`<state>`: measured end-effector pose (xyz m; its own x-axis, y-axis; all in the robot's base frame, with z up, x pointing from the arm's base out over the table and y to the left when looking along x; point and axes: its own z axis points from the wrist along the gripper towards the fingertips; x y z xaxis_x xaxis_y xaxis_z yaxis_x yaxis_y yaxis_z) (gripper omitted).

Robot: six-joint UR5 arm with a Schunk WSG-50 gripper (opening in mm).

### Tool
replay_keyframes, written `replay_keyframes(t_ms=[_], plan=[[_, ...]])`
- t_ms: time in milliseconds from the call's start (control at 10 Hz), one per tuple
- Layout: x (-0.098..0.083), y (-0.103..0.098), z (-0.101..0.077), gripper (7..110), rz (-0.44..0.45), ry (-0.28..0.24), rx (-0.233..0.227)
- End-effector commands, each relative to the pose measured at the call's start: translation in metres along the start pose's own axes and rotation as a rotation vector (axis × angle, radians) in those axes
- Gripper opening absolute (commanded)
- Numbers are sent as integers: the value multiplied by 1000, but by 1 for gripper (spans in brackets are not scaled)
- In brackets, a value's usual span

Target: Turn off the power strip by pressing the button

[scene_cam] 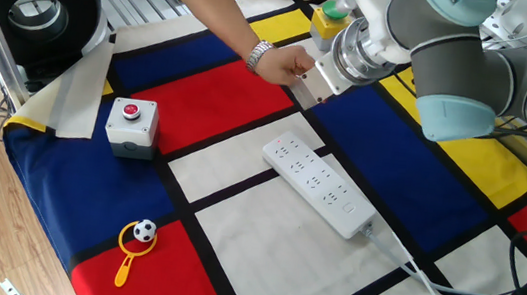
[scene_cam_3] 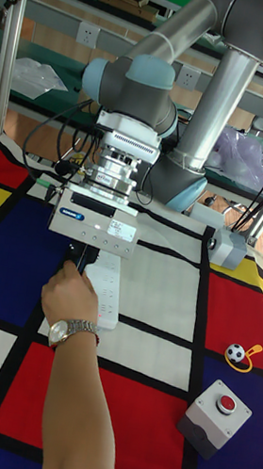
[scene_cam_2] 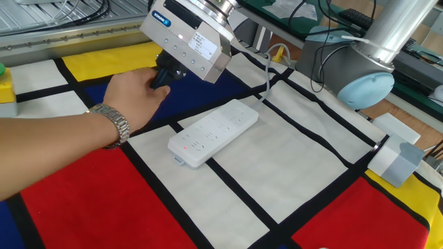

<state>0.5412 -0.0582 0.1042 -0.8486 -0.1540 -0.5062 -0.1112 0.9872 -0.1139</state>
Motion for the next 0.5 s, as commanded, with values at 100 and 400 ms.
replay_keyframes(t_ms=[100, 400], plan=[[9, -4, 0, 7, -29, 39, 5], [6, 14, -1, 7, -74, 27, -81]])
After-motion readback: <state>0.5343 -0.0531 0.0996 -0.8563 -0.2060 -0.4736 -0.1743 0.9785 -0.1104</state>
